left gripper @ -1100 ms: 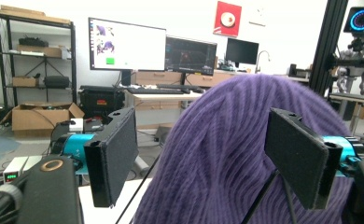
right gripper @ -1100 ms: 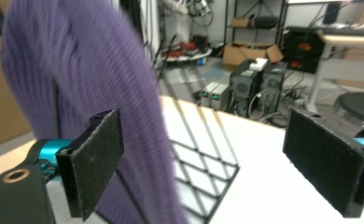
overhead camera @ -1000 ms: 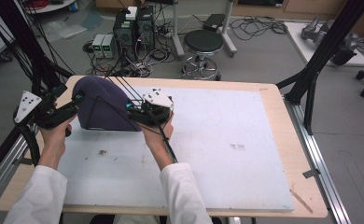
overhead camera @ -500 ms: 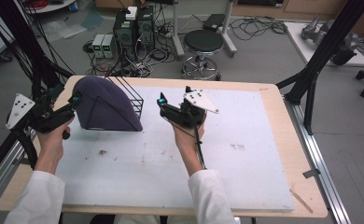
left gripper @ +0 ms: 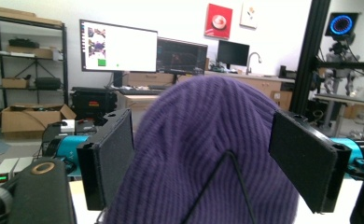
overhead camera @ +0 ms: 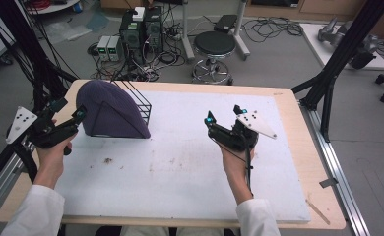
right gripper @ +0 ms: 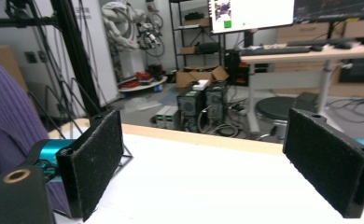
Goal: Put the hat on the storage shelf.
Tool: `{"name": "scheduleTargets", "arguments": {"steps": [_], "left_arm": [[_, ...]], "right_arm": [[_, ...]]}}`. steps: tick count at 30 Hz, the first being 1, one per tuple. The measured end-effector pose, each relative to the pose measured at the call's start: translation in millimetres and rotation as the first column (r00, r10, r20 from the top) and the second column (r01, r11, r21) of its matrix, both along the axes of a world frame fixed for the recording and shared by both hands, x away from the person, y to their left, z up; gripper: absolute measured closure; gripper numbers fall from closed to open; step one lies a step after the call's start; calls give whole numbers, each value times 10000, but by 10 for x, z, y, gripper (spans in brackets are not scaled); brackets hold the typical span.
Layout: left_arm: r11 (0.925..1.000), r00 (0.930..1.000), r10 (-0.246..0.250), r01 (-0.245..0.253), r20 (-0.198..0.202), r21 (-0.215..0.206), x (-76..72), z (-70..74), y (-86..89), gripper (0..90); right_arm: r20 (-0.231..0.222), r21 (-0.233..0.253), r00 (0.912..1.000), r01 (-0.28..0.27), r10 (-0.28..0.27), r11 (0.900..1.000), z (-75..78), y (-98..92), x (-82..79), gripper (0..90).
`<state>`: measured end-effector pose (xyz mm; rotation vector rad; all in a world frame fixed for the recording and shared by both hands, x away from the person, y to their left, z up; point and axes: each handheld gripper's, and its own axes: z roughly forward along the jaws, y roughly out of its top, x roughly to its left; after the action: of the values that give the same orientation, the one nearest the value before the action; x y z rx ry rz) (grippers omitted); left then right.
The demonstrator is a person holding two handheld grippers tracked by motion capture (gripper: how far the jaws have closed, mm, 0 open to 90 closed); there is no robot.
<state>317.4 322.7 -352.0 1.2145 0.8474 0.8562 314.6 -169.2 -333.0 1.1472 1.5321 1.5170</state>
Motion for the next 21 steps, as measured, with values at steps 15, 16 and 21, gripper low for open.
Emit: {"name": "scheduleTargets", "arguments": {"steps": [15,16,21], "left_arm": [[9977,9990,-429,434,-99,521,-258,-154,-118,203],[9974,9987,-490,496,-130,524,-266,-164,-119,203],[9973,9980,-458,482,-443,558,-268,-266,-97,202]], "right_arm": [[-122,-791,9955,932,-945,9925,-225,-484,-416,117],[-156,-782,9944,1031,-1047,9916,-249,-518,-439,118],[-212,-738,9887,1466,-1485,9864,-409,-674,-525,117]]}}
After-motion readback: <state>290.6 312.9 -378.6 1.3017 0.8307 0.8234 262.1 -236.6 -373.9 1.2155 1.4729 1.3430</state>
